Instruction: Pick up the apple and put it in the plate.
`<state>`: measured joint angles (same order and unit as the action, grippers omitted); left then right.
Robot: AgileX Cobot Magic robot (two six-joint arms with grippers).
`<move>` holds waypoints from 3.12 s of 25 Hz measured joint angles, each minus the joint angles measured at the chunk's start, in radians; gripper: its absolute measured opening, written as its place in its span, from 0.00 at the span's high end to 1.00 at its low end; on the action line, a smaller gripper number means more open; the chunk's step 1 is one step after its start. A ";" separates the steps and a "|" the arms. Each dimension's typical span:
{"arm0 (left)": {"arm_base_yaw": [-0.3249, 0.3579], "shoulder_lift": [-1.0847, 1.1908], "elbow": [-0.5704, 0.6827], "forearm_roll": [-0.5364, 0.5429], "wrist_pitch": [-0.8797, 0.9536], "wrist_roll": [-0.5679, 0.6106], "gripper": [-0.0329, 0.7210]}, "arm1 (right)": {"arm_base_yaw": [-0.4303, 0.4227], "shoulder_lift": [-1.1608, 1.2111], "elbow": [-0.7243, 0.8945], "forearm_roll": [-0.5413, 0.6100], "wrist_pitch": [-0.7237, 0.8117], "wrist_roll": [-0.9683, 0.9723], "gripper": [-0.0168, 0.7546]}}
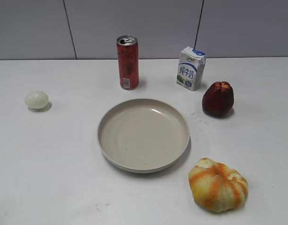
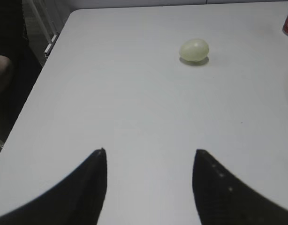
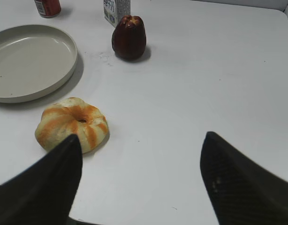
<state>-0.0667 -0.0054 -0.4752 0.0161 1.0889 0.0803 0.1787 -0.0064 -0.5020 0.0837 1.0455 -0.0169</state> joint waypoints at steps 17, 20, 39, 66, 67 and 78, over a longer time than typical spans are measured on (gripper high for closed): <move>0.000 0.000 0.000 0.000 0.000 0.000 0.37 | 0.000 0.121 -0.016 -0.004 -0.060 0.000 0.21; 0.000 0.000 0.000 0.000 0.000 0.000 0.37 | 0.000 0.245 -0.021 -0.003 -0.180 0.000 0.21; 0.000 0.000 0.000 0.000 0.000 0.000 0.37 | 0.000 1.388 -0.613 0.103 -0.302 0.000 0.21; 0.000 0.000 0.000 0.000 0.000 0.000 0.37 | 0.000 2.185 -1.165 0.115 -0.092 0.017 0.21; 0.000 0.000 0.000 0.000 0.000 0.000 0.37 | 0.000 2.192 -1.166 0.114 -0.093 0.017 0.21; 0.000 0.000 0.000 0.000 0.000 0.000 0.37 | 0.000 2.208 -1.209 0.101 -0.041 0.017 0.25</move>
<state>-0.0667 -0.0054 -0.4752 0.0161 1.0889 0.0803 0.1787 2.2011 -1.7111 0.1843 1.0042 0.0000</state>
